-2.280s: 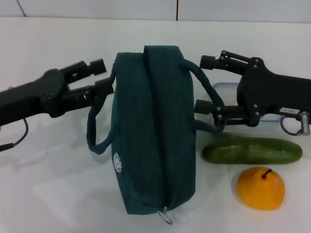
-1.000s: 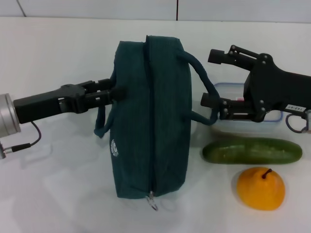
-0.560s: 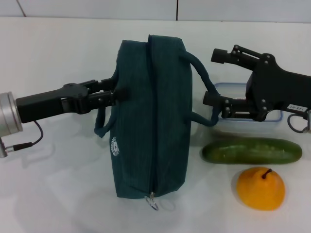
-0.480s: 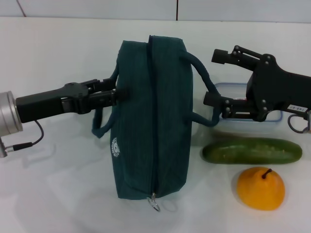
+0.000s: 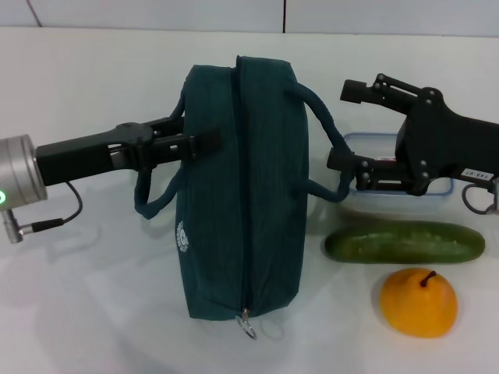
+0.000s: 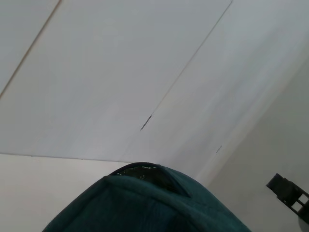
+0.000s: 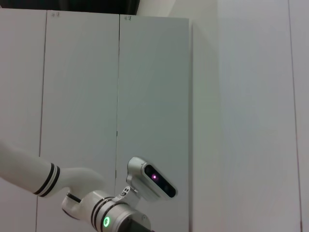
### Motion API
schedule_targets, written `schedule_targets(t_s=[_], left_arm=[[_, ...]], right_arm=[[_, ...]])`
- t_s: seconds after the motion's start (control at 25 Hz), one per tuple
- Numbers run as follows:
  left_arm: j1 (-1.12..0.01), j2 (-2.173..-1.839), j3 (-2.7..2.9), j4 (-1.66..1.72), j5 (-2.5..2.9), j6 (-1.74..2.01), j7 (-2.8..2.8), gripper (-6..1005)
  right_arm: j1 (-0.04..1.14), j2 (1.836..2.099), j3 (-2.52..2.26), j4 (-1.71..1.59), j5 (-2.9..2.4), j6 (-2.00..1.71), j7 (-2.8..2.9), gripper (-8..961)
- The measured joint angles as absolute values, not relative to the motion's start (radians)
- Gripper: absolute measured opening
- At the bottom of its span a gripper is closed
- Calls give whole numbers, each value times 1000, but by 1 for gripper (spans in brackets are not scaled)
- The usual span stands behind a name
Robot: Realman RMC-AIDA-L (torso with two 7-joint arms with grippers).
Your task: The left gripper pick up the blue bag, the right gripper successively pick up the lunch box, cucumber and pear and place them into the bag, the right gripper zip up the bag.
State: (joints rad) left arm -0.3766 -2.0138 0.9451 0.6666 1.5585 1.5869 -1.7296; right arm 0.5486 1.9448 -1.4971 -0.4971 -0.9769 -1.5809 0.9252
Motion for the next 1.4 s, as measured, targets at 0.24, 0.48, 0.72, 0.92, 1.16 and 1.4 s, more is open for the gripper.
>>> schedule_targets(t_s=[0.24, 0.48, 0.72, 0.92, 1.16, 1.4], left_arm=[[-381, -2023, 946, 670, 1565, 1567, -1727, 846], [-376, -2023, 945, 667, 1559, 1565, -1723, 840], [-373, -2029, 945, 665, 1560, 1565, -1683, 645], [-378, -2022, 952, 662, 1571, 1572, -1658, 395], [-382, -2026, 952, 662, 1587, 1580, -1638, 148], [-383, -2025, 947, 660, 1586, 1584, -1619, 69]], right_arm=[[544, 1945, -1497, -496, -977, -1581, 925, 851], [534, 1945, -1497, -498, -977, -1586, 925, 850], [523, 1948, -1497, -495, -977, -1588, 922, 848], [507, 1961, -1497, -493, -977, -1583, 910, 847], [468, 2003, -1480, -478, -969, -1578, 899, 846], [424, 2029, -1493, -398, -864, -1599, 899, 845]])
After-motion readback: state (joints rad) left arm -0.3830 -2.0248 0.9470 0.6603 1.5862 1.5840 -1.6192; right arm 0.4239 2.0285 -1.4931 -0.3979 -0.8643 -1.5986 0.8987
